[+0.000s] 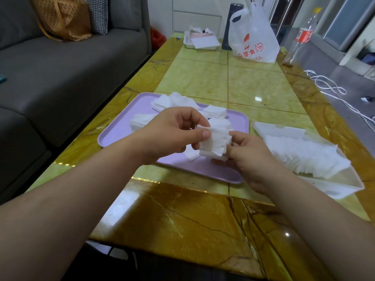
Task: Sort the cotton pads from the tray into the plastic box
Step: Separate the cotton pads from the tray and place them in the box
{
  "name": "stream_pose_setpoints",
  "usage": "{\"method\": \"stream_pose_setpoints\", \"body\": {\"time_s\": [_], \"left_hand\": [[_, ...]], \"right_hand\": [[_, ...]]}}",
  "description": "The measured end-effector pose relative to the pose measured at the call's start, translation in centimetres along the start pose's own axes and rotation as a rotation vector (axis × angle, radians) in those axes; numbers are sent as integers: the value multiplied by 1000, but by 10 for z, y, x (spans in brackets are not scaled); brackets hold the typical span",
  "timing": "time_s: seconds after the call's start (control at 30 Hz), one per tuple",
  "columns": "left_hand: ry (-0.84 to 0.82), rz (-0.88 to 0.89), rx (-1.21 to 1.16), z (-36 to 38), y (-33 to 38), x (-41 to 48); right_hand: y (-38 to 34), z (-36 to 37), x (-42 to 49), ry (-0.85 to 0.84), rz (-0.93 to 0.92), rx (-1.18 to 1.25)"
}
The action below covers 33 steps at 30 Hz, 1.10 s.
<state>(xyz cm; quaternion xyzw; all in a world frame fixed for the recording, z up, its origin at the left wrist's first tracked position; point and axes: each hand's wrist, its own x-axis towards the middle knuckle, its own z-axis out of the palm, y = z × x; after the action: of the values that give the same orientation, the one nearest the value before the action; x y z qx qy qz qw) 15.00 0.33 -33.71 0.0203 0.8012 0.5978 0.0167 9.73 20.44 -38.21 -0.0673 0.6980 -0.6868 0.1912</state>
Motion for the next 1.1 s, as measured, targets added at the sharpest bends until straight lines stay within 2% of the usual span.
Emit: {"method": "stream_pose_setpoints", "body": {"time_s": [0.13,0.23,0.57,0.73,0.93,1.03,1.1], "left_hand": [[-29,16,150,6,-4,0],[14,27,225,4,-8,2],[125,58,244,9,-9,2],[196,124,353,14,-13,5],[209,397,598,21,-13,13],[182,408,676,24,-9,11],[160,358,637,24,-6,6]], "right_hand": [[-3,1,-4,-93,-14,-3],[-3,2,-5,-112,-27,1],[-5,6,-5,-136,-9,28],[-15,6,-8,-147,101,230],[-15,9,-8,-103,144,305],[-14,7,-6,-28,169,323],[-12,6,-4,40,190,341]]}}
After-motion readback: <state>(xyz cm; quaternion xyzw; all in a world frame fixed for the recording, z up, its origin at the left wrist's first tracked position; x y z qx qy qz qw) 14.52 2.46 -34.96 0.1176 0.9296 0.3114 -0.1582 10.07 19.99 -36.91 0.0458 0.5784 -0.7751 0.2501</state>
